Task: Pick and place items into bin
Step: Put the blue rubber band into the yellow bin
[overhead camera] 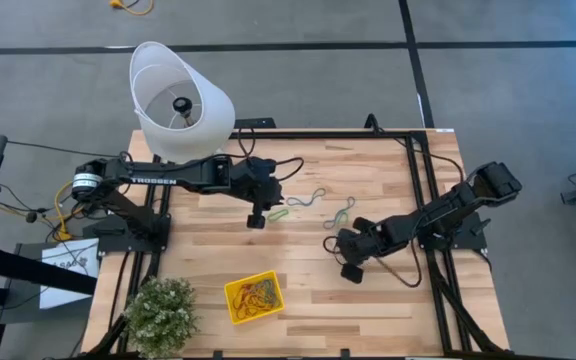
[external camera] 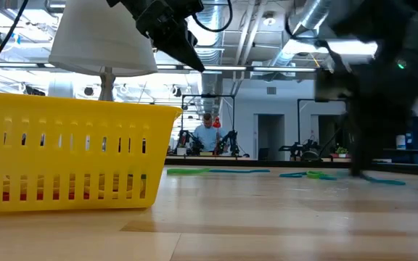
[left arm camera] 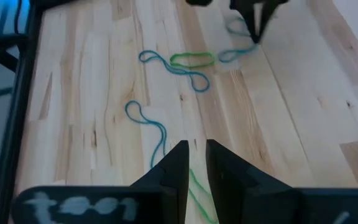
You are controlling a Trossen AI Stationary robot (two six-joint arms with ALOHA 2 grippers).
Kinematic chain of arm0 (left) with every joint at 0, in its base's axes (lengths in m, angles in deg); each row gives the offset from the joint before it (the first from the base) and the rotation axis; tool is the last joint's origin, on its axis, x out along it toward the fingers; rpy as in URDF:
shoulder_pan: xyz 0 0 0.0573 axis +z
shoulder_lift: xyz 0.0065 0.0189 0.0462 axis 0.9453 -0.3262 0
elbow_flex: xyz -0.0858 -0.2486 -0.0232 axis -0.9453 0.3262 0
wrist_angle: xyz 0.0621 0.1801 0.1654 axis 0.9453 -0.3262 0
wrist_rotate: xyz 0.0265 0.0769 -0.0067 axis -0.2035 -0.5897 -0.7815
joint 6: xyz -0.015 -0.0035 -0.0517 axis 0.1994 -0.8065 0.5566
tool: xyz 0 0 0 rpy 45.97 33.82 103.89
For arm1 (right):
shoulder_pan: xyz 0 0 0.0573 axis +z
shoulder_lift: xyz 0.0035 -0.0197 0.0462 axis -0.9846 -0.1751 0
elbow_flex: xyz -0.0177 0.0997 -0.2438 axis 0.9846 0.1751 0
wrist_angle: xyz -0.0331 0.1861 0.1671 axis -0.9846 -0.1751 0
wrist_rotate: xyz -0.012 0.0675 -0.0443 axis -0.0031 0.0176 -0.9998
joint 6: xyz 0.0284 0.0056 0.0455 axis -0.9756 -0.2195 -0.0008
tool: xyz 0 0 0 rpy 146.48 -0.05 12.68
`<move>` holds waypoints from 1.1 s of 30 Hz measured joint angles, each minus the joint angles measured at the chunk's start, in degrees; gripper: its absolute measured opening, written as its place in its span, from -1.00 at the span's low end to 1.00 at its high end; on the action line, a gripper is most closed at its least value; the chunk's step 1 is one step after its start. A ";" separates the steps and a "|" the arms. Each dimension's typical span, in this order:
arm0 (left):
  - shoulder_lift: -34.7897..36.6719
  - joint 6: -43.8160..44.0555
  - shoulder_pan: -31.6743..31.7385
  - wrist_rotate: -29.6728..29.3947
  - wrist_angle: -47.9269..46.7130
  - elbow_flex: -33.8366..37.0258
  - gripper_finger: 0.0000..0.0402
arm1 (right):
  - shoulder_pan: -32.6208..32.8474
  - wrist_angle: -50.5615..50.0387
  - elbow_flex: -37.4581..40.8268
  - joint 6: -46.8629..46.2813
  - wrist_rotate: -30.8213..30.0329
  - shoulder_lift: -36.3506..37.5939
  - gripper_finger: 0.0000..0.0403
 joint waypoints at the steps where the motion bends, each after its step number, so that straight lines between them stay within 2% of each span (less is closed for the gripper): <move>1: 0.00 -0.83 0.00 -0.02 0.36 0.00 -0.78 | -0.06 2.94 -0.14 1.22 -0.18 0.42 -0.97; 4: -0.04 -2.48 0.02 -0.02 2.60 0.02 -0.78 | -0.06 16.92 -0.05 8.93 0.00 1.32 -0.99; 8: -0.04 -3.04 0.20 -0.02 5.33 0.02 -0.78 | -1.07 43.58 -0.38 20.39 6.34 0.76 -0.99; 11: -0.04 -3.53 0.20 -0.05 5.99 0.02 -0.78 | -2.00 54.82 -1.81 24.33 8.73 -1.92 -0.99; 17: -0.04 -3.24 0.20 -0.88 6.08 0.04 -0.78 | -2.66 54.38 -10.67 27.29 9.13 -12.68 -1.00; 23: 0.35 -1.73 0.21 -6.51 3.95 0.04 -0.78 | -2.05 50.34 -21.31 27.32 12.53 -23.79 -1.00; 28: 0.61 -1.25 0.22 -7.17 2.85 0.04 -0.78 | -1.91 40.79 -28.57 27.31 13.33 -29.35 -1.00; 33: 0.61 -1.14 0.22 -7.17 2.09 0.04 -0.78 | -1.85 35.76 -33.48 26.81 18.53 -32.13 -0.98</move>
